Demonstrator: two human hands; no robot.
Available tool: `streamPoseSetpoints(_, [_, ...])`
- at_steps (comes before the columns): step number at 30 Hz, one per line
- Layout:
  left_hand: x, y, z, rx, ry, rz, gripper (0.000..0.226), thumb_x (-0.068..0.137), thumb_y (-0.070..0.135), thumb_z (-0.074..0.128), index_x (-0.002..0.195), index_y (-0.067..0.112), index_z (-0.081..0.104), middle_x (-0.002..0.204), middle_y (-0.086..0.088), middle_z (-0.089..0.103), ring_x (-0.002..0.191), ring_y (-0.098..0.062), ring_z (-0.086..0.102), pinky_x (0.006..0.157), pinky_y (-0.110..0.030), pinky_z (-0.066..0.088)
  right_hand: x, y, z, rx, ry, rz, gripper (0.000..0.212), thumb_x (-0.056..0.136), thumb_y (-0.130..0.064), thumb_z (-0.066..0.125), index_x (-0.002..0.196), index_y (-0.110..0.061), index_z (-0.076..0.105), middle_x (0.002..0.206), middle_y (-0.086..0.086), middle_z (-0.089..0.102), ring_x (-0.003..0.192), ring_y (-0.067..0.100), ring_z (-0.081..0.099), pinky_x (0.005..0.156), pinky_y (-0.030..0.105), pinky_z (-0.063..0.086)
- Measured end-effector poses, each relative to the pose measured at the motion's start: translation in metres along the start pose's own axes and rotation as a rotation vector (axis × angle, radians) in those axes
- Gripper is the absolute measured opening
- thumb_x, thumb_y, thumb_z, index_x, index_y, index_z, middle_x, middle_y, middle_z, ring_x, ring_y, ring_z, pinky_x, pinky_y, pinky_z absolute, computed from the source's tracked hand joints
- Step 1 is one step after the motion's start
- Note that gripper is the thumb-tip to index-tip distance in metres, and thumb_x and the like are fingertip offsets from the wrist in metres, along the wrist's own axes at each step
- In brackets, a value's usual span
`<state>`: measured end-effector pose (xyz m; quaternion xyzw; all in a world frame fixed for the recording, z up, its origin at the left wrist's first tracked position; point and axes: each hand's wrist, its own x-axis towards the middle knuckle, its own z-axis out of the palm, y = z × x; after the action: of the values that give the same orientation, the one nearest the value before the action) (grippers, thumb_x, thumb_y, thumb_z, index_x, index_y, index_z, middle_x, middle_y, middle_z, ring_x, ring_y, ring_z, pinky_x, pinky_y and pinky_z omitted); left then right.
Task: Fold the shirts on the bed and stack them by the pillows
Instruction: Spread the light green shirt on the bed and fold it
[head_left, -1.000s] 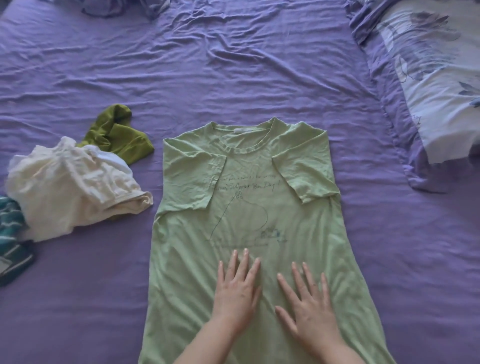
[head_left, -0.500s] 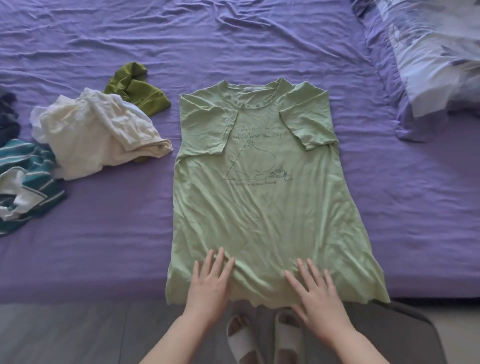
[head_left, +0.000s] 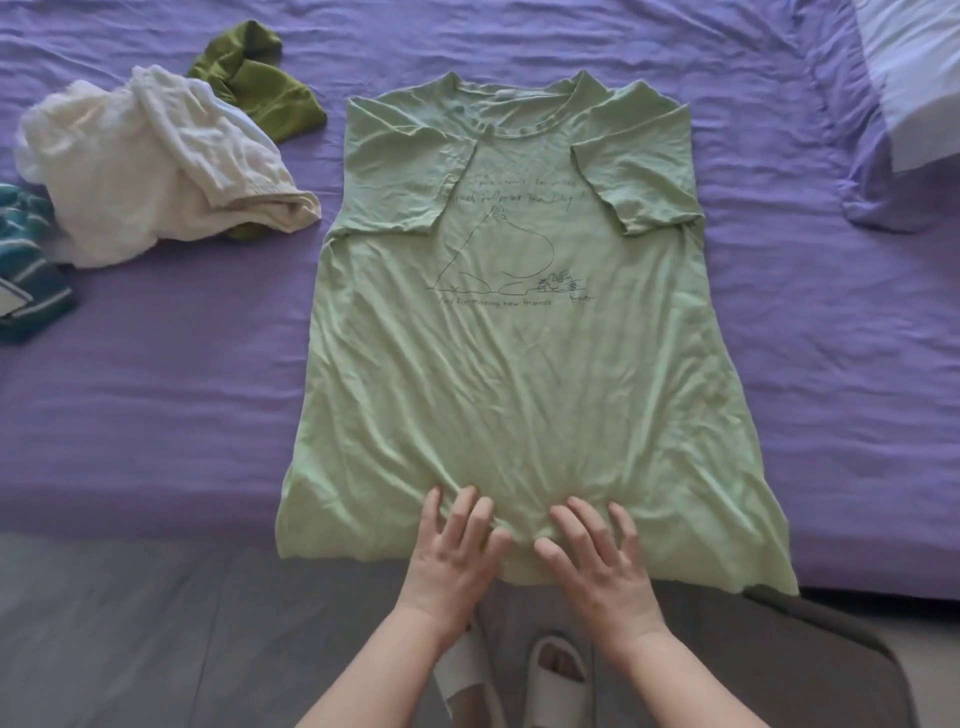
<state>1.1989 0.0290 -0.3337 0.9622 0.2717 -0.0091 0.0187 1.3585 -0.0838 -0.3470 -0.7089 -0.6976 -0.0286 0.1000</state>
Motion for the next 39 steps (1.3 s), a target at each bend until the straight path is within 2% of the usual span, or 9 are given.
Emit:
streamPoseSetpoints(5, [0.010, -0.007, -0.021, -0.088, 0.097, 0.064, 0.006, 0.070, 0.013, 0.062, 0.067, 0.017, 0.064, 0.084, -0.007, 0.063, 0.090, -0.030, 0.061, 0.076, -0.043, 0.053, 0.016, 0.015, -0.028, 0.178, -0.064, -0.015, 0.008, 0.073, -0.021, 0.060, 0.077, -0.024, 0.066, 0.102, 0.000, 0.068, 0.100, 0.024, 0.061, 0.083, 0.039, 0.041])
streamPoseSetpoints(8, [0.021, -0.018, -0.051, -0.329, -0.074, -0.003, 0.005, 0.063, 0.014, 0.072, 0.067, 0.015, 0.069, 0.080, -0.005, 0.065, 0.080, -0.028, 0.063, 0.065, -0.033, 0.053, 0.039, 0.032, -0.057, 0.518, -0.291, 0.195, 0.015, 0.071, -0.012, 0.070, 0.085, -0.018, 0.070, 0.095, -0.003, 0.069, 0.091, 0.019, 0.063, 0.077, 0.031, 0.043])
streamPoseSetpoints(11, [0.044, -0.037, -0.083, -0.684, -0.393, -0.309, 0.011, 0.082, 0.020, 0.070, 0.088, 0.012, 0.072, 0.086, -0.005, 0.064, 0.084, -0.017, 0.056, 0.071, -0.027, 0.043, 0.074, 0.054, -0.084, 0.860, -0.492, 0.466, 0.009, 0.082, -0.009, 0.067, 0.089, -0.014, 0.069, 0.081, -0.004, 0.064, 0.078, 0.011, 0.056, 0.069, 0.017, 0.039])
streamPoseSetpoints(13, [0.061, -0.050, -0.099, -0.930, -0.456, -0.438, 0.012, 0.086, 0.018, 0.065, 0.081, 0.008, 0.068, 0.072, -0.003, 0.057, 0.069, -0.012, 0.049, 0.064, -0.028, 0.036, 0.097, 0.067, -0.095, 0.901, -0.508, 0.516, 0.002, 0.085, -0.017, 0.067, 0.084, -0.018, 0.067, 0.070, -0.008, 0.058, 0.066, 0.004, 0.051, 0.059, 0.011, 0.036])
streamPoseSetpoints(17, [0.096, -0.079, -0.116, -0.999, -0.422, -0.549, 0.024, 0.089, 0.030, 0.062, 0.068, 0.020, 0.058, 0.059, 0.008, 0.044, 0.055, -0.006, 0.038, 0.055, -0.024, 0.032, 0.139, 0.091, -0.105, 0.849, -0.444, 0.641, 0.020, 0.083, -0.030, 0.068, 0.066, -0.022, 0.061, 0.057, -0.011, 0.046, 0.053, 0.002, 0.040, 0.049, 0.014, 0.032])
streamPoseSetpoints(23, [0.154, -0.135, -0.125, -0.918, -0.319, -0.543, 0.029, 0.076, 0.038, 0.075, 0.065, 0.018, 0.057, 0.058, 0.009, 0.044, 0.054, -0.008, 0.040, 0.050, -0.021, 0.031, 0.205, 0.126, -0.105, 0.778, -0.277, 0.718, 0.020, 0.086, -0.028, 0.065, 0.069, -0.021, 0.059, 0.062, -0.005, 0.053, 0.064, 0.014, 0.047, 0.058, 0.026, 0.033])
streamPoseSetpoints(29, [0.189, -0.205, -0.129, -0.483, -0.307, -0.550, 0.014, 0.085, 0.017, 0.054, 0.091, 0.026, 0.063, 0.102, 0.005, 0.064, 0.100, -0.018, 0.059, 0.068, -0.028, 0.041, 0.255, 0.138, -0.097, 0.599, -0.183, 0.821, 0.008, 0.086, -0.020, 0.064, 0.088, -0.013, 0.067, 0.081, 0.000, 0.064, 0.075, 0.016, 0.054, 0.062, 0.026, 0.032])
streamPoseSetpoints(33, [0.208, -0.233, -0.131, -0.766, -0.251, -0.587, 0.014, 0.087, 0.012, 0.060, 0.094, 0.017, 0.070, 0.094, 0.001, 0.068, 0.086, -0.012, 0.059, 0.072, -0.023, 0.044, 0.258, 0.144, -0.090, 0.608, -0.186, 0.909, 0.015, 0.087, -0.009, 0.060, 0.099, -0.013, 0.068, 0.091, 0.000, 0.064, 0.084, 0.014, 0.054, 0.070, 0.023, 0.034])
streamPoseSetpoints(39, [0.251, -0.246, -0.140, -1.142, -0.135, -0.670, 0.008, 0.082, 0.025, 0.071, 0.083, 0.017, 0.069, 0.072, 0.001, 0.057, 0.068, -0.012, 0.049, 0.066, -0.025, 0.038, 0.295, 0.168, -0.105, 0.973, -0.009, 0.989, 0.005, 0.085, -0.014, 0.067, 0.083, -0.010, 0.068, 0.074, 0.006, 0.061, 0.070, 0.016, 0.050, 0.064, 0.020, 0.038])
